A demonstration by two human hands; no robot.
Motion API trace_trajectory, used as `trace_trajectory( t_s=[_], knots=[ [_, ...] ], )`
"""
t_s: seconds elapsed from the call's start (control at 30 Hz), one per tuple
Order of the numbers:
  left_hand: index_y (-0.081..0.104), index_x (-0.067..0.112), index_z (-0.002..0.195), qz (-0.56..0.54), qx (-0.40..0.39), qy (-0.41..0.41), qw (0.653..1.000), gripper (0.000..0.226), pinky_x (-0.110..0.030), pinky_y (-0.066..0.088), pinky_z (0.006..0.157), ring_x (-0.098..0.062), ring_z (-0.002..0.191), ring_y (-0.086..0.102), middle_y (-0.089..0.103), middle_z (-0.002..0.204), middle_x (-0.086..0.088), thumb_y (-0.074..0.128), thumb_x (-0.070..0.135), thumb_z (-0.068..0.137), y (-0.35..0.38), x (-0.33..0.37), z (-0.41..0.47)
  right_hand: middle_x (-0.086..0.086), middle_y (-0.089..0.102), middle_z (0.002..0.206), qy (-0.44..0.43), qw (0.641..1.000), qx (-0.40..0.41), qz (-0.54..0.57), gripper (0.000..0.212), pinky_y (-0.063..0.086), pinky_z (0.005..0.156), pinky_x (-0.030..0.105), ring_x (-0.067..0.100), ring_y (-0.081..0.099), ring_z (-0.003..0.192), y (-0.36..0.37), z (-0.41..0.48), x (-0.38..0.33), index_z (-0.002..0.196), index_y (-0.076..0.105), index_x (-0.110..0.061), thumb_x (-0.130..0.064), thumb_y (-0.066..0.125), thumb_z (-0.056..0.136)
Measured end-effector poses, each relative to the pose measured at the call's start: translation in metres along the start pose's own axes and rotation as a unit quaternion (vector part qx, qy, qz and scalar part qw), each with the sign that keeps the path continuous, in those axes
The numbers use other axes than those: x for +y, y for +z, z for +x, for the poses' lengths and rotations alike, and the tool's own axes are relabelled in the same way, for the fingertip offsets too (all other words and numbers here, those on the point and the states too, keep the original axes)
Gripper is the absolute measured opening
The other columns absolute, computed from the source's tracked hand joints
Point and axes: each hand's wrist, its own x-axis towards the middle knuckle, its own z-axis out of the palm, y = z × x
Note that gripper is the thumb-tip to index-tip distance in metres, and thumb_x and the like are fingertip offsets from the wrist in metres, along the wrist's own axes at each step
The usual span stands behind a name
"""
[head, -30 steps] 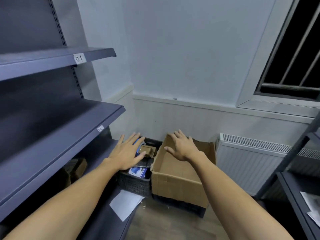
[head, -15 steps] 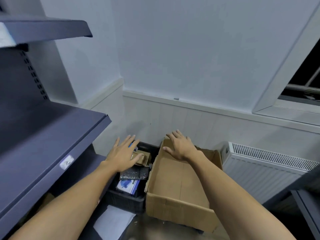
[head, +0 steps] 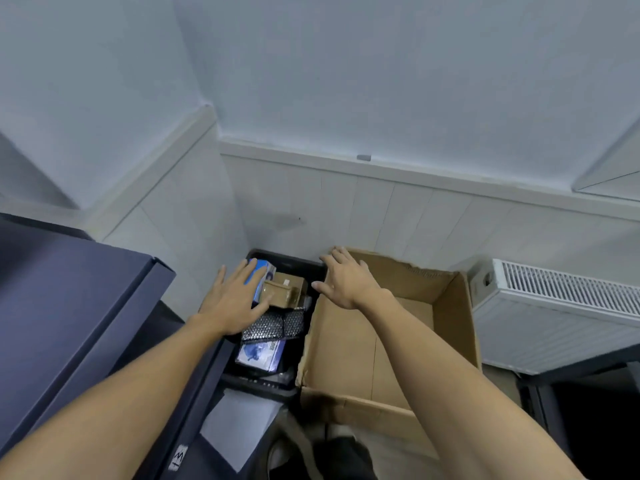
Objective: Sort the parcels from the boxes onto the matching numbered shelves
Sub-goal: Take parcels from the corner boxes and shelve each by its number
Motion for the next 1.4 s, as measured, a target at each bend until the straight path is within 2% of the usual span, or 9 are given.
trace_trajectory(
  t_s=[0.1,0.33,0.43,0.63,0.83,0.93,1.1,1.27,1.4],
  knots=[
    [0.007,0.022,0.160,-0.005,-0.023,-0.015,1.000,0.072,-0.049,0.001,0.124,-0.020,0.154,0.000,0.003,0.168,-0.003,0.028,0.058,0.101,0.017,0.002,0.012,0.008,0.020,0.163,-0.012,1.000,-0.026,0.008,0.070,0.023,0.117,0.057,0.024,0.002,0.154,0.013,0.027,0.017,0.157,0.022,-0.016,-0.054,0.044,0.101],
    [0.009,0.020,0.160,-0.019,-0.089,-0.058,0.994,0.080,-0.050,0.002,0.124,-0.021,0.154,-0.002,0.003,0.168,-0.004,0.017,0.065,0.096,0.060,0.016,0.045,0.008,0.015,0.166,-0.068,0.993,-0.089,0.037,0.072,0.018,0.120,0.056,0.025,0.002,0.155,0.043,0.084,0.057,0.158,0.020,-0.017,-0.053,0.045,0.102],
    [0.013,0.020,0.160,-0.032,-0.084,-0.070,0.993,0.094,-0.049,0.002,0.123,-0.022,0.154,0.001,0.008,0.167,-0.004,-0.001,0.069,0.081,0.080,0.024,0.063,0.009,0.016,0.166,-0.087,0.989,-0.108,0.046,0.071,0.017,0.122,0.055,0.025,0.002,0.155,0.054,0.109,0.073,0.158,0.020,-0.017,-0.051,0.046,0.102],
    [0.026,0.019,0.158,-0.064,-0.036,-0.098,0.992,0.081,-0.050,0.006,0.123,-0.024,0.153,0.009,0.020,0.165,-0.007,0.012,0.062,0.091,0.127,0.029,0.097,0.010,0.017,0.166,-0.110,0.981,-0.156,0.044,0.070,0.015,0.123,0.052,0.025,0.002,0.155,0.091,0.154,0.090,0.158,0.022,-0.017,-0.052,0.046,0.102],
    [0.020,0.020,0.159,-0.096,-0.039,-0.142,0.984,0.082,-0.050,0.006,0.124,-0.022,0.154,0.001,0.011,0.167,-0.006,0.009,0.063,0.090,0.195,0.014,0.134,0.009,0.018,0.166,-0.127,0.977,-0.169,0.040,0.071,0.012,0.124,0.048,0.024,0.002,0.155,0.143,0.213,0.084,0.158,0.021,-0.017,-0.051,0.048,0.101],
    [0.018,0.018,0.159,-0.112,-0.040,-0.158,0.980,0.073,-0.050,0.005,0.124,-0.025,0.154,0.002,0.011,0.166,-0.008,0.024,0.057,0.098,0.240,0.003,0.155,0.010,0.022,0.164,-0.135,0.976,-0.167,0.038,0.072,0.018,0.123,0.049,0.027,0.006,0.155,0.178,0.250,0.081,0.158,0.022,-0.015,-0.049,0.051,0.100],
    [0.030,0.012,0.156,-0.116,-0.021,-0.178,0.977,0.068,-0.054,0.014,0.122,-0.031,0.152,0.016,0.024,0.163,-0.013,0.054,0.040,0.097,0.327,-0.005,0.175,0.013,0.026,0.161,-0.142,0.972,-0.189,0.014,0.072,0.027,0.120,0.047,0.030,0.016,0.152,0.237,0.308,0.074,0.155,0.026,-0.012,-0.047,0.054,0.099],
    [0.038,0.008,0.151,-0.106,-0.071,-0.186,0.974,0.079,-0.059,0.024,0.116,-0.038,0.148,0.026,0.031,0.159,-0.019,0.075,0.030,0.085,0.403,-0.013,0.184,0.015,0.035,0.155,-0.099,0.972,-0.210,0.039,0.074,0.040,0.111,0.048,0.035,0.038,0.140,0.289,0.357,0.066,0.154,0.028,-0.013,-0.050,0.057,0.097],
    [0.032,0.009,0.154,-0.104,-0.077,-0.208,0.970,0.093,-0.060,0.020,0.116,-0.039,0.150,0.018,0.021,0.162,-0.018,0.083,0.019,0.077,0.442,-0.017,0.190,0.016,0.047,0.141,-0.027,0.967,-0.230,0.108,0.075,0.043,0.105,0.052,0.038,0.051,0.126,0.328,0.369,0.064,0.143,0.036,-0.013,-0.052,0.070,0.088]
  ],
)
